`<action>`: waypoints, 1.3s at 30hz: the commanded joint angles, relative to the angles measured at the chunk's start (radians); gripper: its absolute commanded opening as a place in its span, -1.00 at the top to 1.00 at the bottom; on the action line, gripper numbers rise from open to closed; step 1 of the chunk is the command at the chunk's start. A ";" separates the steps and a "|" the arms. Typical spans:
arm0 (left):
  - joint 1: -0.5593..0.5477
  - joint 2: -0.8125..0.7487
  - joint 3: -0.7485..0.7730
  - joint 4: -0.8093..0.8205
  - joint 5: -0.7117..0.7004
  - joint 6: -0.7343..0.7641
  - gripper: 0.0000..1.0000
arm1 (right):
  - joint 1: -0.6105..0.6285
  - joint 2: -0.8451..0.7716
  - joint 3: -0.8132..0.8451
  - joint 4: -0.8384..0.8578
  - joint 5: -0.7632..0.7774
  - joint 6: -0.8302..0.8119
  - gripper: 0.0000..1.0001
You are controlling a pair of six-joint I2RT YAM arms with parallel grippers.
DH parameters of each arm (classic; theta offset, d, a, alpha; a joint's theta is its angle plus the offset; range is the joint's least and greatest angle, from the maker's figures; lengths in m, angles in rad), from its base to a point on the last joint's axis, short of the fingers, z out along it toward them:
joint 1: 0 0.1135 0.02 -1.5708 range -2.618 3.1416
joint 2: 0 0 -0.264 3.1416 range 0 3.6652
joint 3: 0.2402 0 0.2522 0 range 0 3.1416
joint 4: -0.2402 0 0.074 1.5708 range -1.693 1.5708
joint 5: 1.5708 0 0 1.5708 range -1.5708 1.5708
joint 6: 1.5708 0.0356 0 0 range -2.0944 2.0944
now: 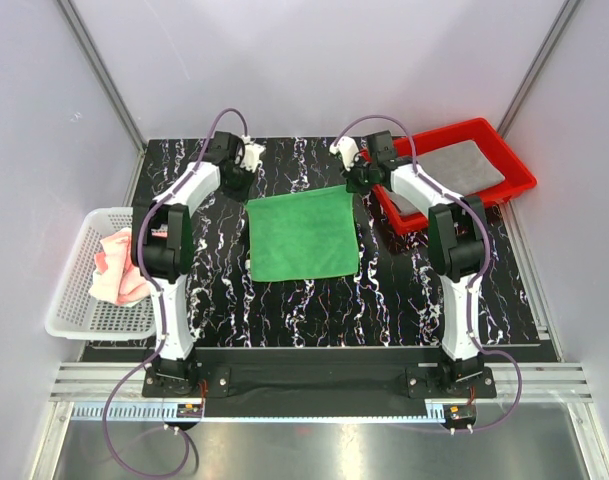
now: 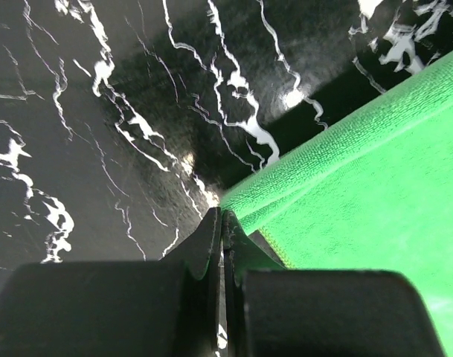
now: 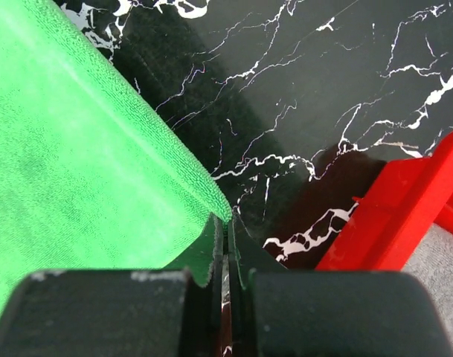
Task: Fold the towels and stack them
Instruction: Fold the towel
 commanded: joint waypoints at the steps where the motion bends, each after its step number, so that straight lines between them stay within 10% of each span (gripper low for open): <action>1: 0.008 -0.090 -0.069 0.084 -0.038 0.032 1.00 | -0.008 -0.046 -0.029 0.062 0.009 -0.033 1.00; 39: -0.133 -0.578 -0.642 0.073 -0.008 -0.093 1.00 | 0.049 -0.583 -0.779 0.221 0.018 0.188 1.00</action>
